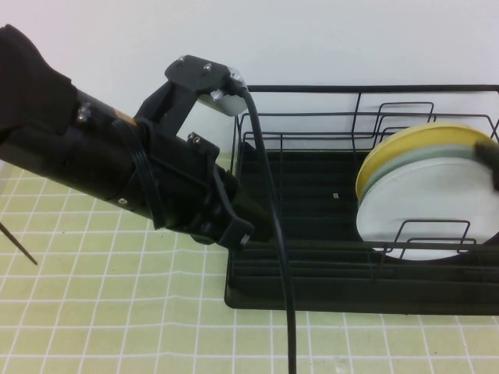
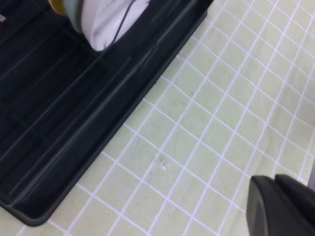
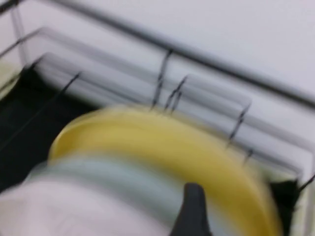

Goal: Place plate on rack

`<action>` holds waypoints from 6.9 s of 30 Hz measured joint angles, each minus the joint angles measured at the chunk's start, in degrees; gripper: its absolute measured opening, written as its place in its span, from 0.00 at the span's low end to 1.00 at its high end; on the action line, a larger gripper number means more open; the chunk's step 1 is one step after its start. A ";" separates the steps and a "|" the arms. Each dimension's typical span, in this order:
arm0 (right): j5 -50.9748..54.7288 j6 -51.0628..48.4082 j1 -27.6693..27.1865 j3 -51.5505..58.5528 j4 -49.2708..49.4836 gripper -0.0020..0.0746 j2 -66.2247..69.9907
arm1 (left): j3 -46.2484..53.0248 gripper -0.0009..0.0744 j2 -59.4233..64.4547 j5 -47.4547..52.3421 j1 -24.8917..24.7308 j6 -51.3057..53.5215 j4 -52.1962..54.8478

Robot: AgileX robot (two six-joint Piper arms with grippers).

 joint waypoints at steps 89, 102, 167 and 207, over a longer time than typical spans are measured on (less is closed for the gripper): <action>25.95 75.89 -0.15 26.92 -75.22 0.02 -78.68 | 44.68 0.01 -39.44 -64.88 2.38 -22.30 24.33; 25.95 75.89 -0.15 26.92 -75.22 0.02 -78.68 | 72.27 0.01 -71.06 -57.42 17.86 -37.25 36.67; 7.62 116.97 -1.01 46.49 -100.18 0.02 -78.88 | 76.56 0.01 -77.82 -43.69 18.32 -41.38 38.21; 7.62 116.97 -1.01 46.49 -100.18 0.02 -78.88 | 76.56 0.01 -77.82 -43.69 18.32 -41.38 38.21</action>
